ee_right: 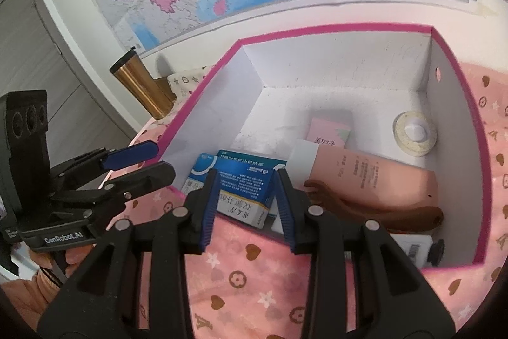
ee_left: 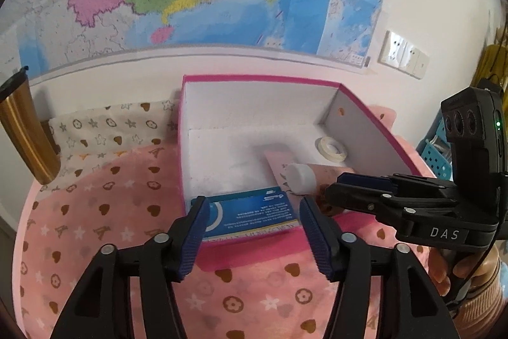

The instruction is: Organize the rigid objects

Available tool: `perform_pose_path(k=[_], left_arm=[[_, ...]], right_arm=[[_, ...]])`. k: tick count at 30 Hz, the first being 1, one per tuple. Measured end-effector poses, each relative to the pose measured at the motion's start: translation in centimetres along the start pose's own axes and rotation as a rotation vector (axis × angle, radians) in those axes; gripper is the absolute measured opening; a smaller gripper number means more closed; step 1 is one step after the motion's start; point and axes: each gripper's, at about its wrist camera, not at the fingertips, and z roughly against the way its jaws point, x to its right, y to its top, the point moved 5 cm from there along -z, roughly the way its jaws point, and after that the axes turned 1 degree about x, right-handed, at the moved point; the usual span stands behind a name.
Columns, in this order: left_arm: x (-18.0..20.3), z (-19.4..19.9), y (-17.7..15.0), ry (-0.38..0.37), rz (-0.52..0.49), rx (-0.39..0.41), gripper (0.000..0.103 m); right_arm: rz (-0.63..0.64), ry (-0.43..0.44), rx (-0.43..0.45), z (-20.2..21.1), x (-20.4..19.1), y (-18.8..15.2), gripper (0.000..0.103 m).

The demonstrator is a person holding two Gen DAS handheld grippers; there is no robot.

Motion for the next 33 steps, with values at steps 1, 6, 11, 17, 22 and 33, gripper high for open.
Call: perform_pose_path(k=[1, 6, 11, 17, 22, 33], left_arm=[[0.3, 0.4, -0.1, 0.005, -0.006, 0.013, 0.066], [1.8, 2.1, -0.9, 0.019, -0.036, 0.062, 0.076], [3.2, 3.5, -2.0, 0.025, -0.050, 0.098, 0.085], [4.1, 4.1, -3.8, 0.049, -0.038, 0.112, 0.103], [4.4, 3.7, -5.6, 0.073, -0.015, 0.084, 0.103], [3.7, 2.7, -8.9, 0.128, 0.048, 0.022, 0.103]], right_arm=[[0.008, -0.005, 0.010, 0.4, -0.1, -0.1, 0.038], [0.059, -0.025, 0.071, 2.8, -1.0, -1.0, 0.048], [0.117, -0.082, 0.125, 5.2, -1.8, -2.4, 0.057], [0.156, -0.198, 0.193, 7.4, -1.8, -4.8, 0.084], [0.159, -0.279, 0.202, 8.2, -1.3, -7.0, 0.090], [0.142, -0.356, 0.190, 8.4, -0.8, -10.5, 0.090]])
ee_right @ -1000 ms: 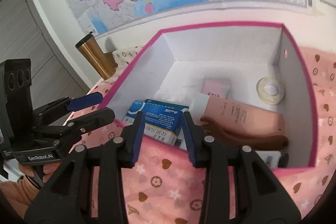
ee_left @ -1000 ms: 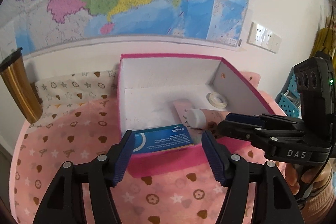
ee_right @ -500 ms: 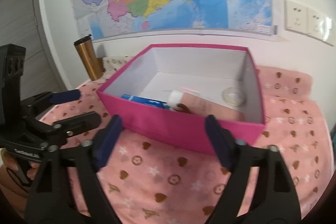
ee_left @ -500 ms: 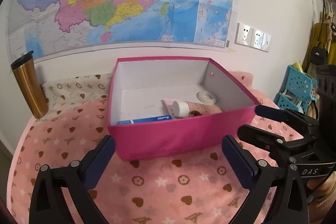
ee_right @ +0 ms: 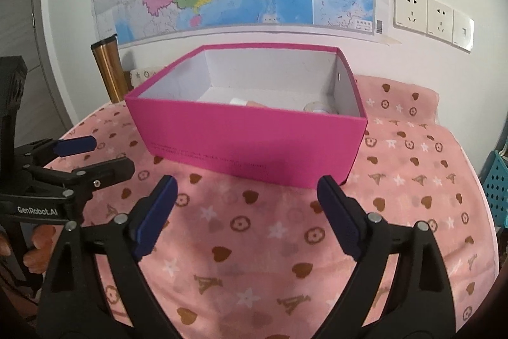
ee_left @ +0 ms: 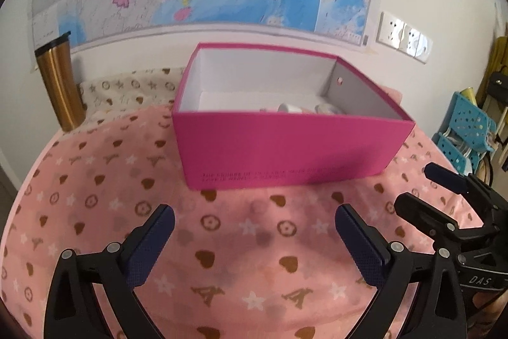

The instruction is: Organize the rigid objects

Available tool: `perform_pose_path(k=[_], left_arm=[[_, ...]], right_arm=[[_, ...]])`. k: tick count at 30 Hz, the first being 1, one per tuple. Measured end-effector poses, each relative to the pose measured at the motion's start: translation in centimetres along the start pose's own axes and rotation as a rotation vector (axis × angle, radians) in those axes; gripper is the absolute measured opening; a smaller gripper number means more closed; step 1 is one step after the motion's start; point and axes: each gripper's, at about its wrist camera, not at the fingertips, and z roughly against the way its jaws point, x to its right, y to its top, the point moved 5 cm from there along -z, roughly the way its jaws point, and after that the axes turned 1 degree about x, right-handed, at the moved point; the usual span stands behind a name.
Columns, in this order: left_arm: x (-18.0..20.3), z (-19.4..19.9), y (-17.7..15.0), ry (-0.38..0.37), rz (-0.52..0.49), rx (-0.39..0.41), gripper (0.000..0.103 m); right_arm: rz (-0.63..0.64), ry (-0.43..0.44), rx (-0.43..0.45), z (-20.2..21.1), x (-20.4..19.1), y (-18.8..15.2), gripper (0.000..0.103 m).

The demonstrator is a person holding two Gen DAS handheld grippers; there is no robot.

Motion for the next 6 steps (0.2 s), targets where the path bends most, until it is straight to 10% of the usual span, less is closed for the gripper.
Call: perform_pose_path(k=[6], left_arm=[[0.41, -0.25, -0.85, 0.031, -0.026, -0.015, 0.103]], right_arm=[[0.007, 0.008, -0.015, -0.21, -0.76, -0.97, 0.090]])
